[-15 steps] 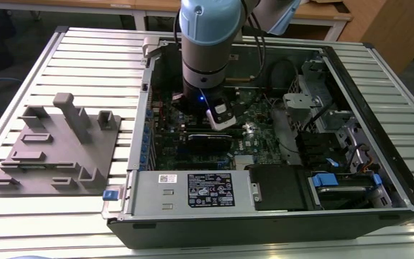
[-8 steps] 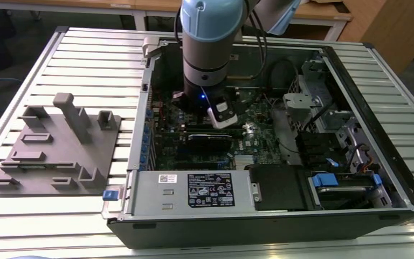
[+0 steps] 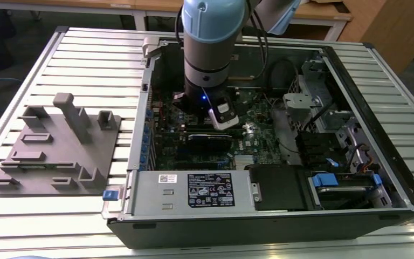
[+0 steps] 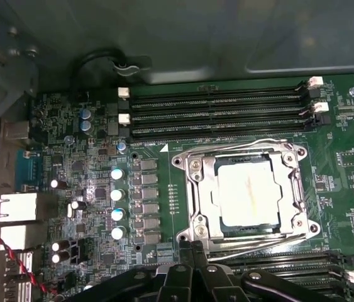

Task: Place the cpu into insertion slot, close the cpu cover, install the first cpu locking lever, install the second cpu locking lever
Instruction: 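Install the second cpu locking lever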

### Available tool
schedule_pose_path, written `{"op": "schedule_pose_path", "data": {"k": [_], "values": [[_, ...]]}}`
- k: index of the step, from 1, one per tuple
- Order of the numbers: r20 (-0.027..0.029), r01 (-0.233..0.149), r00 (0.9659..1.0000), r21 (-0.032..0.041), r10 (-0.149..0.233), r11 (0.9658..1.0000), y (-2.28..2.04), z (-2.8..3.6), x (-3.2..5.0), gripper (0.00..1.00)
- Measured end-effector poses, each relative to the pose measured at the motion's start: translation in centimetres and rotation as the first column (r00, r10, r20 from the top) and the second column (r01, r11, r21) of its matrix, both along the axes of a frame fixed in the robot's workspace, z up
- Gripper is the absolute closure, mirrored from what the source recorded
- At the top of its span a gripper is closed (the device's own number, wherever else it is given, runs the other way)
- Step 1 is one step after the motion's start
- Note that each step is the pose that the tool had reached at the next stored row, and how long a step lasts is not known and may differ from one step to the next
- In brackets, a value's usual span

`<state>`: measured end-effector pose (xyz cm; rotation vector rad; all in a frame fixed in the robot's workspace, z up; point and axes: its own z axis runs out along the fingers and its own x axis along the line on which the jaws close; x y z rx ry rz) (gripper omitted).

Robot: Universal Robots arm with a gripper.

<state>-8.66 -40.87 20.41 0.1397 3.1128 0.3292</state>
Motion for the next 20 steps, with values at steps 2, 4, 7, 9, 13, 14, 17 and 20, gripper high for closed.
{"op": "schedule_pose_path", "data": {"k": [2,4,7,9,13,14,17,20], "values": [[0.0003,0.0,1.0,0.0001,0.0,1.0,-0.01,-0.03,0.0,0.9],[0.0006,0.0,1.0,0.0006,0.0,1.0,-0.04,-0.08,0.01,0.9],[0.0006,0.0,1.0,0.0025,0.0,1.0,-0.17,-0.18,0.01,0.9],[0.0005,0.0,1.0,0.0059,0.0,1.0,-0.25,-0.25,0.01,0.9],[0.0005,0.0,1.0,0.0256,0.0,0.9997,-0.32,-0.38,0.0,0.9],[0.0005,0.0,1.0,0.0318,0.0,0.9995,-0.33,-0.4,0.0,0.9],[0.0007,0.0,1.0,0.0354,0.0,0.9994,-0.34,-0.47,0.0,0.9],[0.0006,0.0,1.0,0.0359,0.0,0.9994,-0.36,-0.58,0.0,0.9]]}}
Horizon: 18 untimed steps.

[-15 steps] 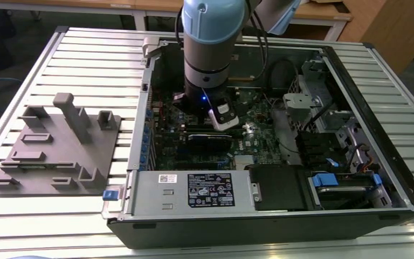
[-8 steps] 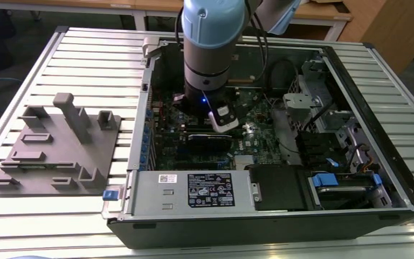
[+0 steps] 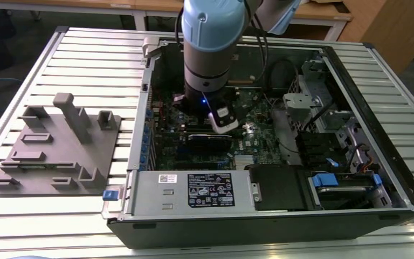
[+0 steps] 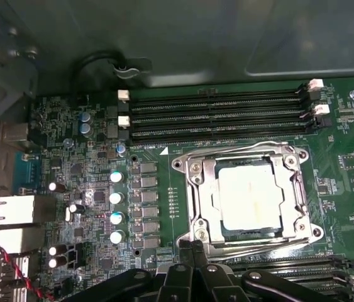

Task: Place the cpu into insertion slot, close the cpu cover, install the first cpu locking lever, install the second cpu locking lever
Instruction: 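Install the second cpu locking lever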

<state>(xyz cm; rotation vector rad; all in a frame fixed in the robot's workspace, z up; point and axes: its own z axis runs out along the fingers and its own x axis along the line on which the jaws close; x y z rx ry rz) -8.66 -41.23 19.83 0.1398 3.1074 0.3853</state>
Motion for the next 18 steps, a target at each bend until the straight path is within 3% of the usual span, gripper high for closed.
{"op": "schedule_pose_path", "data": {"k": [6,11,18], "values": [[-0.0004,0.0,1.0,0.0059,0.0,1.0,-0.01,-0.35,-0.01,0.9],[0.0005,0.0,1.0,0.0177,0.0,0.9998,0.01,-0.6,0.0,0.9],[0.0,0.0,1.0,0.0218,0.0,0.9998,-0.01,-0.79,-0.09,0.9]]}}
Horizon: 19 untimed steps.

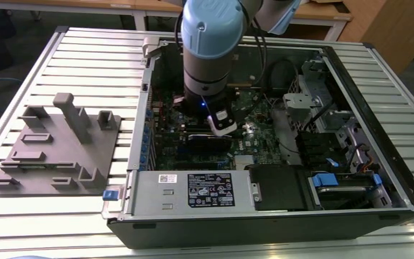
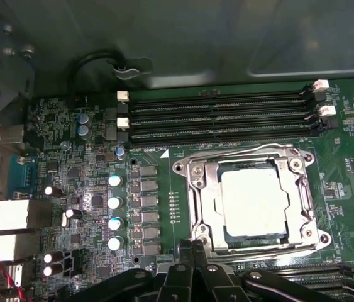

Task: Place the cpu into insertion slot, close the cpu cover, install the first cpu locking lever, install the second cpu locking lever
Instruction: 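Install the second cpu locking lever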

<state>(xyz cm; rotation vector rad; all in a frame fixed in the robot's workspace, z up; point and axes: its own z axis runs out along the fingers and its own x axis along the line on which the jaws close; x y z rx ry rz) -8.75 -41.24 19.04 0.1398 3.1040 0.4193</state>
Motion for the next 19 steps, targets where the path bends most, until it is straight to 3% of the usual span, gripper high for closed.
{"op": "schedule_pose_path", "data": {"k": [11,17,19], "values": [[0.0002,0.0,1.0,-0.0004,0.0,1.0,0.0,-0.01,-0.05,0.9],[0.0001,0.0,1.0,-0.0166,0.0,0.9999,0.01,-0.01,-0.05,0.9],[0.0,0.0,1.0,-0.0189,0.0,0.9998,-0.01,0.0,-0.05,0.9]]}}
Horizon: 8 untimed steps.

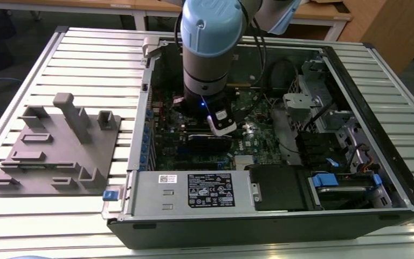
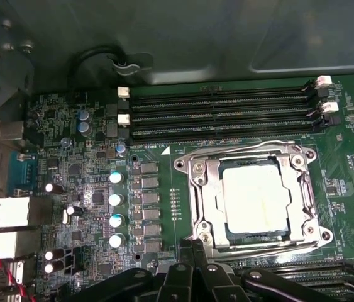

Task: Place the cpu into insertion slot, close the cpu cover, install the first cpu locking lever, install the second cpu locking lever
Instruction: 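Install the second cpu locking lever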

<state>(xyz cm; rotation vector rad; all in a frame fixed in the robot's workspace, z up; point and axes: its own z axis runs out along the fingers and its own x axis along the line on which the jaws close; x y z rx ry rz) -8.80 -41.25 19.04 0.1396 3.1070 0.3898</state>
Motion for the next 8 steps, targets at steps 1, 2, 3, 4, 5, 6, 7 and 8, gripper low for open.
{"op": "schedule_pose_path", "data": {"k": [1,2,3,4,5,6,7,8], "values": [[-0.0001,0.0,1.0,-0.0005,0.0,1.0,0.0,0.02,0.0,0.9],[0.0,0.0,1.0,-0.0008,0.0,1.0,0.0,0.06,0.0,0.9],[0.0,0.0,1.0,-0.0009,0.0,1.0,0.0,0.12,0.0,0.9],[0.0003,0.0,1.0,-0.0006,0.0,1.0,0.0,0.18,0.0,0.9],[0.0002,0.0,1.0,-0.0008,0.0,1.0,0.0,0.26,0.0,0.9],[0.0001,0.0,1.0,-0.0008,0.0,1.0,0.0,0.36,0.0,0.9],[0.0,0.0,1.0,-0.0007,0.0,1.0,0.0,0.45,0.0,0.9],[0.0,0.0,1.0,-0.0007,0.0,1.0,0.0,0.57,0.01,0.9]]}}
